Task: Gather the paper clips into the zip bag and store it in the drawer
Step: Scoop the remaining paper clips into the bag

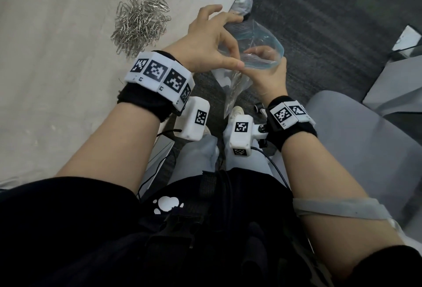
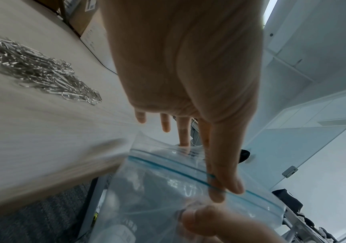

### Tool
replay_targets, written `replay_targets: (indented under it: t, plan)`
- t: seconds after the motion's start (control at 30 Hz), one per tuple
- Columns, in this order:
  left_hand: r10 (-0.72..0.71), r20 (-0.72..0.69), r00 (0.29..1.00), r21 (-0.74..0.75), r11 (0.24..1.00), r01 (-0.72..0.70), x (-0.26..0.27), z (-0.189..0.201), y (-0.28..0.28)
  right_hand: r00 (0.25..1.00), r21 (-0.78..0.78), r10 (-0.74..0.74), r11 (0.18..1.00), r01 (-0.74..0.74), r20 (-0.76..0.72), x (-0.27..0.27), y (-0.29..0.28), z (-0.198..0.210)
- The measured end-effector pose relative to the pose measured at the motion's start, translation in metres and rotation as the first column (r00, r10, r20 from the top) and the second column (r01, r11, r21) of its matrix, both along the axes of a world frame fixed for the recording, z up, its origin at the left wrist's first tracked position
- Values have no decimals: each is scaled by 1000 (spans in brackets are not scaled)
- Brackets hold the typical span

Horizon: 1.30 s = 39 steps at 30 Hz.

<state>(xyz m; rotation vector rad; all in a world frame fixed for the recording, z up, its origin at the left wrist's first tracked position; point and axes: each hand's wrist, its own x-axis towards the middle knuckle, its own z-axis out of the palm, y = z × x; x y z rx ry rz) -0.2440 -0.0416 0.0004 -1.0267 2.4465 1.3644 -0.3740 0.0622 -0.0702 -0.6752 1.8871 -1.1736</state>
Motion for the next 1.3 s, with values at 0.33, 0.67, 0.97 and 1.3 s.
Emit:
replay_targets:
  t: [0.33, 0.67, 0.97, 1.3]
  plan:
    - [77, -61, 995, -161, 983, -86, -3, -23, 7, 996, 40, -73, 996, 75, -42, -2, 5, -13]
    - [74, -123, 990, -36, 996, -79, 3, -37, 4, 977, 215, 46, 977, 0, -207, 4, 6, -25]
    - [126, -143, 982, 96, 989, -112, 11, -35, 3, 1000, 27, -19, 999, 20, -20, 14, 0, -27]
    - [153, -101, 983, 216, 968, -128, 15, -30, 11, 998, -1, -29, 1000, 29, 62, 15, -2, -27]
